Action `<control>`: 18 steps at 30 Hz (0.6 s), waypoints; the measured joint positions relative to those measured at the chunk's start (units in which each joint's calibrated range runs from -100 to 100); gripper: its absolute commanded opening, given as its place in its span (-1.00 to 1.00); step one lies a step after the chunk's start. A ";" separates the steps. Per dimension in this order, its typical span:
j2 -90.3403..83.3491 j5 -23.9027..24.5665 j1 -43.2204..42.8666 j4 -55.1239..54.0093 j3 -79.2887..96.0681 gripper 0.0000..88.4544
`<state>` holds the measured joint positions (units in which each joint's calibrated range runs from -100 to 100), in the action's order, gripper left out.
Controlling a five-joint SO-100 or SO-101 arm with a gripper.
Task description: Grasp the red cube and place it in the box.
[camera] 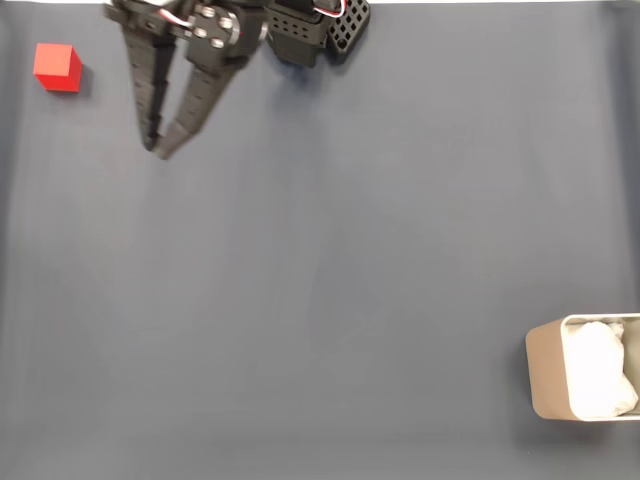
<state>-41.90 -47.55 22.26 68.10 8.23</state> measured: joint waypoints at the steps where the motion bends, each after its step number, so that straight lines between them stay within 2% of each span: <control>1: 0.00 0.05 0.82 0.00 0.00 -1.00; 18: 0.35 1.32 17.06 1.43 0.00 -1.00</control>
<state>-41.55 -46.23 39.32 69.53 8.23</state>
